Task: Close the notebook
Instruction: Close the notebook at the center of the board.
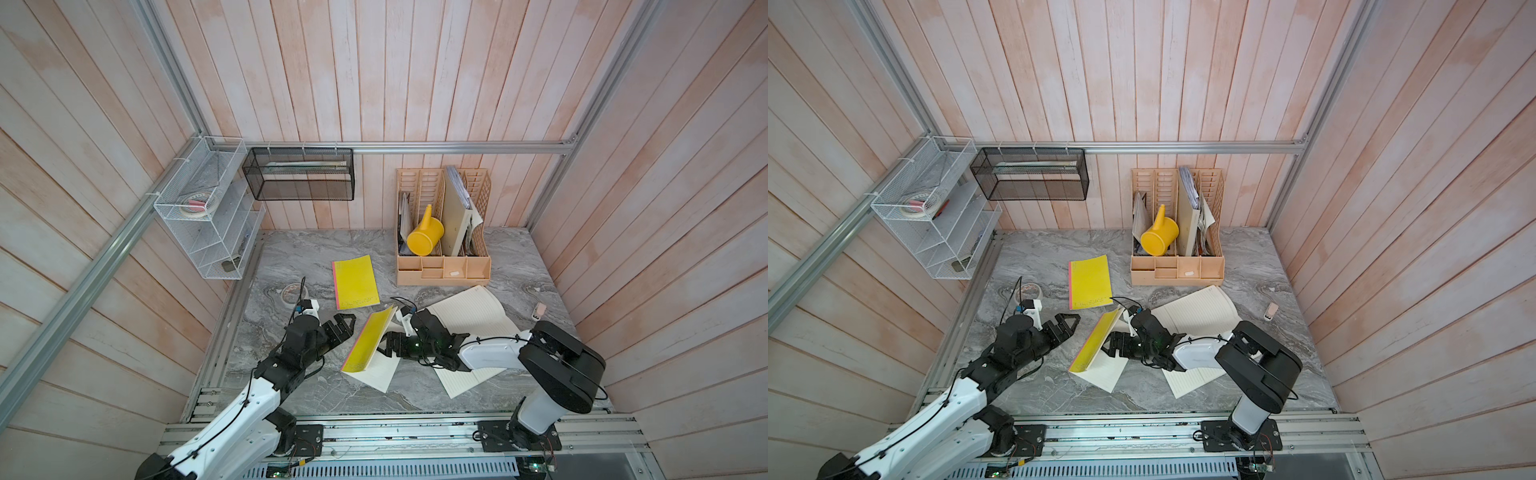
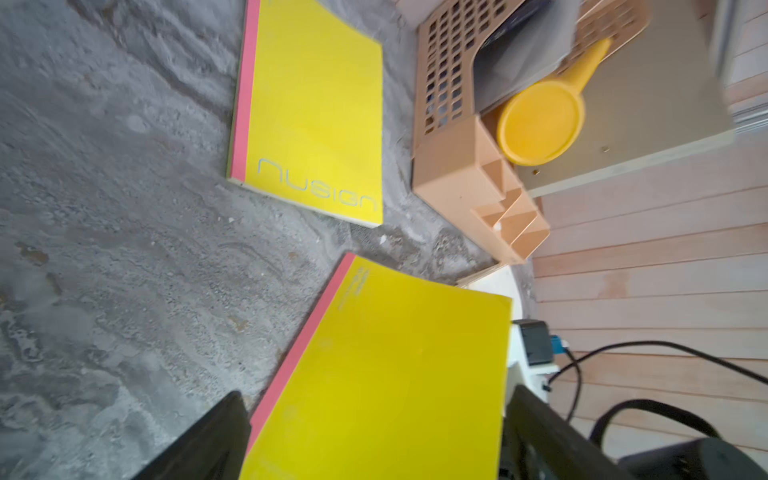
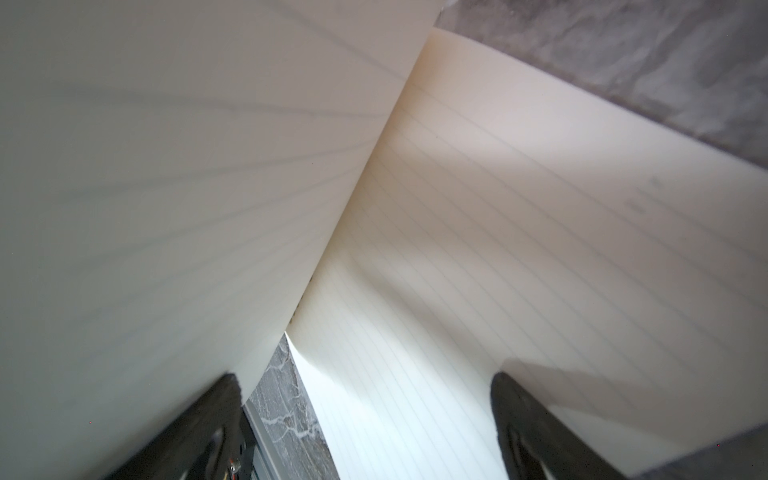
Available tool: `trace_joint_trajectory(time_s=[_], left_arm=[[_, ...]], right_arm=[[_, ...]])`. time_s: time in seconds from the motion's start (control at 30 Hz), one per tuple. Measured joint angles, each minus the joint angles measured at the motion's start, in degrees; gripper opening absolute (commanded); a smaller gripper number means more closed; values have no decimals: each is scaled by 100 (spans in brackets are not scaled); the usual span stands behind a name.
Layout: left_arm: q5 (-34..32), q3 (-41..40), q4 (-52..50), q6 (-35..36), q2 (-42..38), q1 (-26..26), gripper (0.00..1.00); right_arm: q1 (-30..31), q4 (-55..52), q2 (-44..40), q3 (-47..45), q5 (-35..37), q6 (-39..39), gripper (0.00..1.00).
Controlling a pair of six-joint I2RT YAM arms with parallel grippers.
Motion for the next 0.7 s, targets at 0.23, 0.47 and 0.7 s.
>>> trace_joint_trajectory(time_s=[0.23,0.47,0.7], left_arm=[[1976,280,778,463,1902,442,49],[2791,522,1399,603,2726,549,31],[3230,522,2107,542,2949,575,31]], right_arm=[[0,-111,0,57,-13,-26,96],[0,-452,-17,199,-28,-136,96],[0,-1058,-136,376,24,-302,96]])
